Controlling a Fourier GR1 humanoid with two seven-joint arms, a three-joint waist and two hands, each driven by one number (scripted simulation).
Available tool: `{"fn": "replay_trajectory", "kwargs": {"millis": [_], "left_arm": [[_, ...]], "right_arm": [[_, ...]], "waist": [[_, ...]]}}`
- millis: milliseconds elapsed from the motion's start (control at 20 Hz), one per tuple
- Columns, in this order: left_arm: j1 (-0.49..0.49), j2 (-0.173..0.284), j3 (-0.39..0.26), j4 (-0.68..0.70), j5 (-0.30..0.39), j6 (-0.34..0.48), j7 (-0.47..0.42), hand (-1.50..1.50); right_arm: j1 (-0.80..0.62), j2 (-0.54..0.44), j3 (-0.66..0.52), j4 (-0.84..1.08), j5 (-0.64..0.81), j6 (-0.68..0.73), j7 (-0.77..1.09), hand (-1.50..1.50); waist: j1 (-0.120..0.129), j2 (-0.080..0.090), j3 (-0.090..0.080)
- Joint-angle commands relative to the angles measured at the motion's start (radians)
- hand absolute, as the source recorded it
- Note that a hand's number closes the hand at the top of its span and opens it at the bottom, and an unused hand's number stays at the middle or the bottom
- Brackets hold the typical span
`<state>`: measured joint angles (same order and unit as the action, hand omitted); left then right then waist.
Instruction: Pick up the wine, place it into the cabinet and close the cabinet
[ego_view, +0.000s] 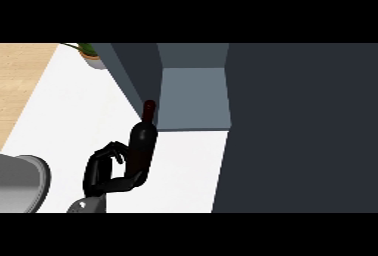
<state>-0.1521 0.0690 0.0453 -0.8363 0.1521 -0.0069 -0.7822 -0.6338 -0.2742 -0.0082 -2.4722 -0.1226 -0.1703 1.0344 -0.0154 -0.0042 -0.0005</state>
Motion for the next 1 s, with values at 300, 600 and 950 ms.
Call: {"fn": "replay_trajectory", "kwargs": {"millis": [300,600,950], "left_arm": [[-0.059,-0.029,-0.070,-0.095,-0.063,0.005,-0.022,1.50],[-0.007,-0.048,-0.141,-0.382,-0.072,0.032,0.124,1.50],[-0.027,-0.068,-0.306,-0.629,0.026,0.150,0.371,1.50]], "right_arm": [[0.069,0.005,-0.044,-0.079,-0.106,0.026,0.000,-1.50],[0.022,-0.029,-0.097,-0.080,-0.135,0.010,0.081,-1.50],[0.042,0.010,-0.025,-0.048,-0.054,-0.005,0.027,-1.50]], "waist": [[0.011,0.002,0.001],[0.015,-0.003,0.001],[0.014,-0.001,0.001]]}}
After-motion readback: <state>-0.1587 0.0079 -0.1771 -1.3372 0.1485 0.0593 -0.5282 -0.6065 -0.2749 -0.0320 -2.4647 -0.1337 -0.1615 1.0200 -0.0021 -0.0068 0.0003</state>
